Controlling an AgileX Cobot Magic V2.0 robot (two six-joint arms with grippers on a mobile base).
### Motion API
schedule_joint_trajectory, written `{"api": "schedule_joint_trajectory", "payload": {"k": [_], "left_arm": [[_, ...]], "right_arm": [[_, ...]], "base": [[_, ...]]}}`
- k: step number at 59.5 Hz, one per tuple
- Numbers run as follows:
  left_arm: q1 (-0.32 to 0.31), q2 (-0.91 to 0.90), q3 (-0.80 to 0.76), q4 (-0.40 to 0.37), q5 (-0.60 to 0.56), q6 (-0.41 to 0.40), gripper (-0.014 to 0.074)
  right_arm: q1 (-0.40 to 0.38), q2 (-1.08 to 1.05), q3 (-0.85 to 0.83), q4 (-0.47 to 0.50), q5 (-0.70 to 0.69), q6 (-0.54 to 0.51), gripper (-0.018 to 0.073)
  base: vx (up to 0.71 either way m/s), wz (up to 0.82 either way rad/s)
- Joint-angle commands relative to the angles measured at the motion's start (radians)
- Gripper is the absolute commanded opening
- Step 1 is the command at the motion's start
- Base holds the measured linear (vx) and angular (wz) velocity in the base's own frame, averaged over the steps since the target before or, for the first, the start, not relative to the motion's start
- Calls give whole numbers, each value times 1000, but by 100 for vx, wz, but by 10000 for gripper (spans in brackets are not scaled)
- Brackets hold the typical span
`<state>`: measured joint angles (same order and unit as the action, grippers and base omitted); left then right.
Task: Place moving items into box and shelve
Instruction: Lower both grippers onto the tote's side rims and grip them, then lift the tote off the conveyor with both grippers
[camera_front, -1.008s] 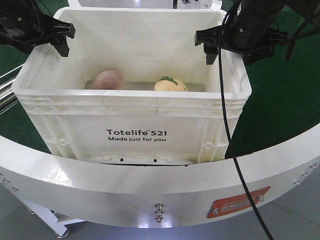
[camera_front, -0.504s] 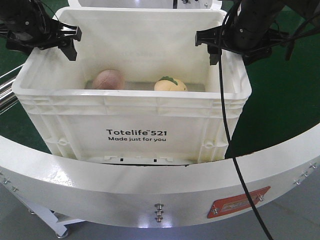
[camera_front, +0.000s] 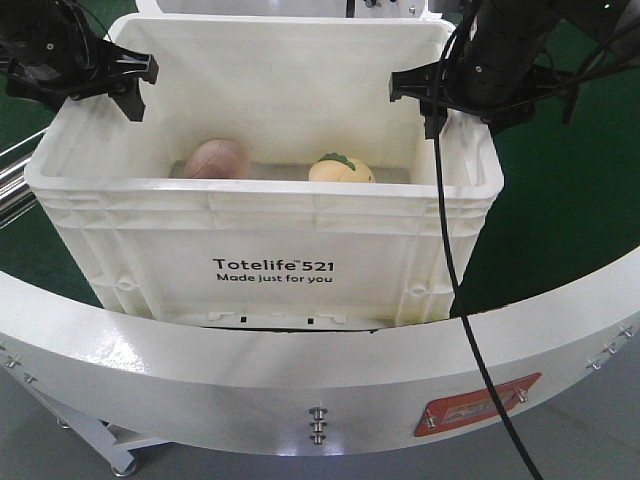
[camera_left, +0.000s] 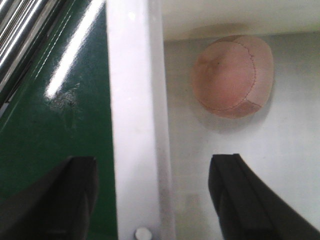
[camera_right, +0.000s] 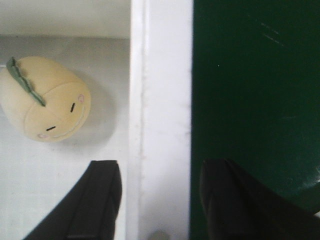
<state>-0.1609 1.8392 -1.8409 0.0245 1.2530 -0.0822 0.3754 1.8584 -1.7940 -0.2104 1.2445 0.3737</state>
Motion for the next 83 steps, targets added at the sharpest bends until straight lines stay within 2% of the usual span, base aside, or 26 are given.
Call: {"api": "schedule_joint_trajectory", "payload": {"k": [1,17,28,36,61,74,80,83], "left_arm": [[-3,-53,-31,6,-10,-9,496],[-3,-53,-31,6,-10,-8,269],[-3,-53,-31,6,-10,-8,141],[-3,-53,-31,6,-10,-8,87],[-3,-144,-35,6,-20,-6,63],[-8,-229,-35,6,-43,26,64],[-18,-273,-29,14,-51,12,64],[-29,-300,-13,41,-64,-15,64]], "right_arm": [[-7,-46,-31,-19,-29,-12,324],[-7,-54,-31,-22,-25,-26,184],[-7,-54,-31,-21,-24,-26,141],[-7,-54,-31,-22,-25,-26,128],[-3,-162,-31,-26,-59,-59,126],[-3,-254,-31,-39,-86,-78,126],[-3,-288,-29,-54,-70,-78,126],[-3,-306,-27,-55,-61,-78,126]], "base": [[0,0],[0,0],[0,0],[0,0],[0,0],[0,0],[0,0],[0,0]]}}
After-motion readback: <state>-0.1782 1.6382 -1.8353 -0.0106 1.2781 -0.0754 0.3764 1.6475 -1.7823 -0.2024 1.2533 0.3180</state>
